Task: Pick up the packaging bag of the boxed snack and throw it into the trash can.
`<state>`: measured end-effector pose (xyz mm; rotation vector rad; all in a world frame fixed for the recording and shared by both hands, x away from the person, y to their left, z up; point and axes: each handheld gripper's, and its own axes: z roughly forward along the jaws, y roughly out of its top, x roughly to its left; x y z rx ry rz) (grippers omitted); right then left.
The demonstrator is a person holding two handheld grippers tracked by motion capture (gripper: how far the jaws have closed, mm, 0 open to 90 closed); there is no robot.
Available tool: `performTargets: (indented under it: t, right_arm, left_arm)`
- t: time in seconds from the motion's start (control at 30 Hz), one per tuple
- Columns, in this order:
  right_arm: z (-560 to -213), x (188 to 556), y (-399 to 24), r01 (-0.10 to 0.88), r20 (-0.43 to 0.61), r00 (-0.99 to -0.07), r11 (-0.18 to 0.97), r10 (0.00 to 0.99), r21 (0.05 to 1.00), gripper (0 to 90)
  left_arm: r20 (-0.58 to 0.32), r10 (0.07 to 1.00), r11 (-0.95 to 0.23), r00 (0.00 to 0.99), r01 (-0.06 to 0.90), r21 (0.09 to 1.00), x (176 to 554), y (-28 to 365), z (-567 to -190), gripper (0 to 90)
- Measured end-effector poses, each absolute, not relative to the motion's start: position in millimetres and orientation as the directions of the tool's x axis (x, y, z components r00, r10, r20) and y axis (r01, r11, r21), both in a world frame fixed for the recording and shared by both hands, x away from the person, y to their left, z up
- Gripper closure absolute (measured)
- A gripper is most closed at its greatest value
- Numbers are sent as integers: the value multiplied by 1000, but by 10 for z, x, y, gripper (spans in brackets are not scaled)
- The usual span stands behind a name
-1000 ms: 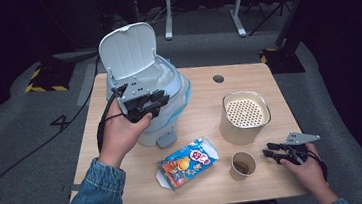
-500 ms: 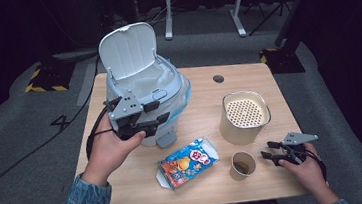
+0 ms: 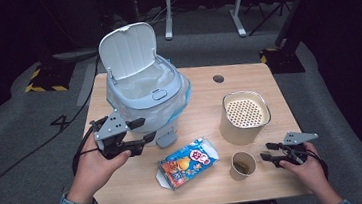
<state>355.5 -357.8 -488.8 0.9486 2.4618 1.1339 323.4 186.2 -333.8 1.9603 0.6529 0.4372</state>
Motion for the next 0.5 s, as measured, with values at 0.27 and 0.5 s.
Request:
performTargets:
  t: [0.27,0.5]
  right_arm:
    - [-4680,3528,-3573,433,43,-762,459,646,776,483]
    - [-4495,3542,-3517,416,60,-786,455,615,787,499]
  left_arm:
    - [6,662,-363,749,314,877,3183,2035,-3707,431]
    - [-19,710,-351,703,378,857,3175,2159,-4103,420]
